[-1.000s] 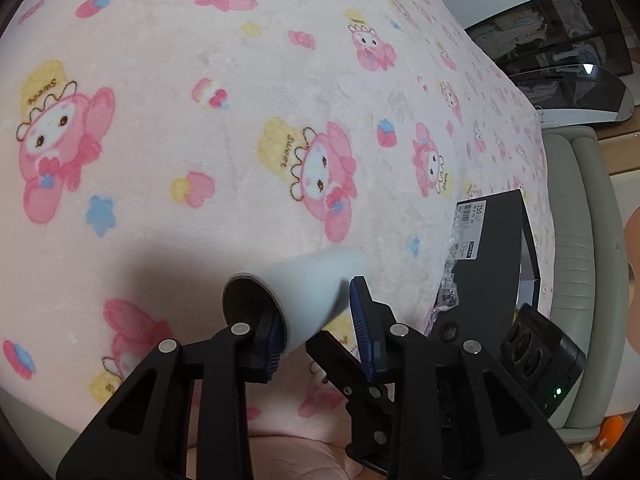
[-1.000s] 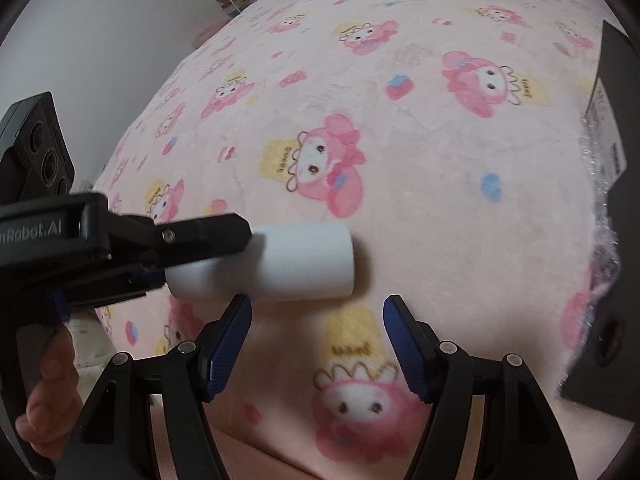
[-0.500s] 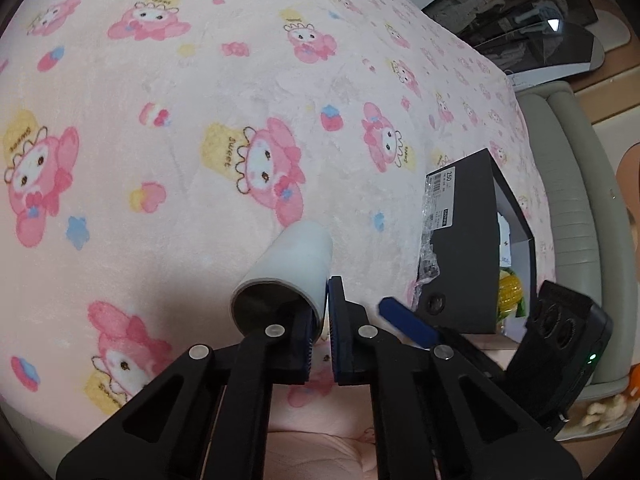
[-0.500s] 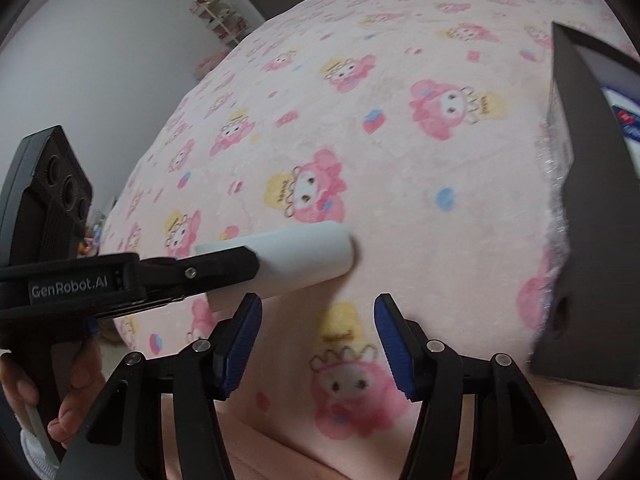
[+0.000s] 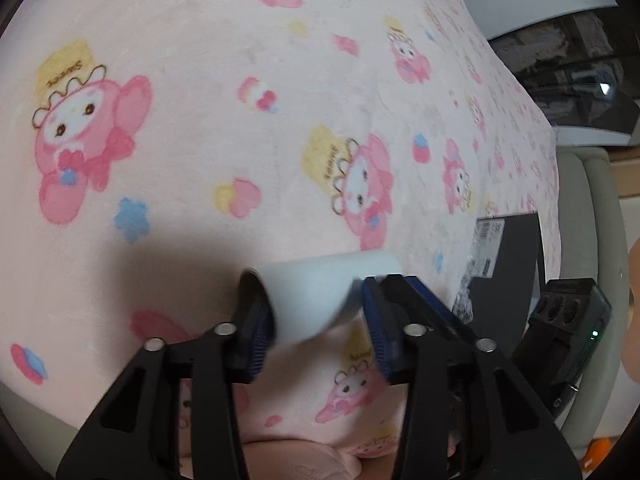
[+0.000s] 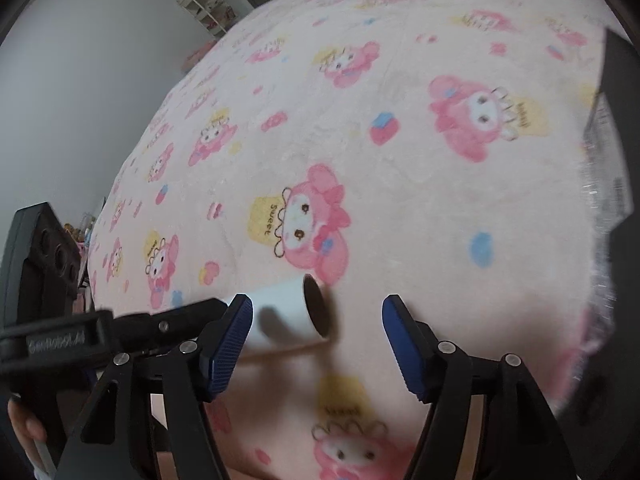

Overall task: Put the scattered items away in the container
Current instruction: 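Grasp the white roll with the left tool while the right tool pinches its other end, then lift the white roll with the left tool off the bed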

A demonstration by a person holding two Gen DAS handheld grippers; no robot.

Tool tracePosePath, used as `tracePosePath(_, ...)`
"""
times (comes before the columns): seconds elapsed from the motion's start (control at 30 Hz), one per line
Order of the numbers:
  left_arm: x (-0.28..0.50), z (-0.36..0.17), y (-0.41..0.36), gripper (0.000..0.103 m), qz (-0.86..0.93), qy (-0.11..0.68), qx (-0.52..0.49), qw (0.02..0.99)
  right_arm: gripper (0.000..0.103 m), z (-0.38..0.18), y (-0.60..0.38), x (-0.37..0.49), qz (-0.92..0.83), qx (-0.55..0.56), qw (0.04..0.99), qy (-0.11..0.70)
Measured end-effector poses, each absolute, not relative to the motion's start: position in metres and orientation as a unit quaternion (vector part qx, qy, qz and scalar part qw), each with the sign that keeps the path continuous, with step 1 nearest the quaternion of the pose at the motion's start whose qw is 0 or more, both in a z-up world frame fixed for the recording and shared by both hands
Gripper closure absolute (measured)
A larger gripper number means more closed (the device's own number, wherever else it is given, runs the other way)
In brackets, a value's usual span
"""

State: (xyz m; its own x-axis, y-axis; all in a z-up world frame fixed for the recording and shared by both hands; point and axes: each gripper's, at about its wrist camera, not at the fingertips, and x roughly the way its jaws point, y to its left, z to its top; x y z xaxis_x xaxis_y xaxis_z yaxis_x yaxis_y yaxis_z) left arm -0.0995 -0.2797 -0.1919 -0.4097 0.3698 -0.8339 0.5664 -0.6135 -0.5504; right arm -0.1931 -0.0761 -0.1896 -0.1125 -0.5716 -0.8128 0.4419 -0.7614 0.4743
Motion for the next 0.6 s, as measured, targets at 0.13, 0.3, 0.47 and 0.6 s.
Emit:
tracePosePath(0.13, -0.101, -0.201, -0.281, 0.066, -0.708, 0.452, 0.538, 0.064, 0.040, -0.202, -0.080, -0.200, -0.725, 0.577, 0.366, -0.090)
tracePosePath(0.3, -0.105, -0.202, -0.276, 0.066, -0.708, 0.451, 0.541, 0.054, 0.049, -0.200, -0.076, -0.200, -0.694, 0.571, 0.415, -0.142)
tracePosePath(0.47, -0.102, -0.200, -0.282, 0.066, -0.706, 0.462, 0.533, 0.059, 0.050, -0.185, -0.081, -0.194, -0.712, 0.555, 0.417, -0.107)
tracePosePath(0.6, -0.086, -0.191, -0.297, 0.061, -0.718, 0.477, 0.498, 0.096, 0.049, -0.181, -0.084, -0.195, -0.740, 0.545, 0.388, -0.075)
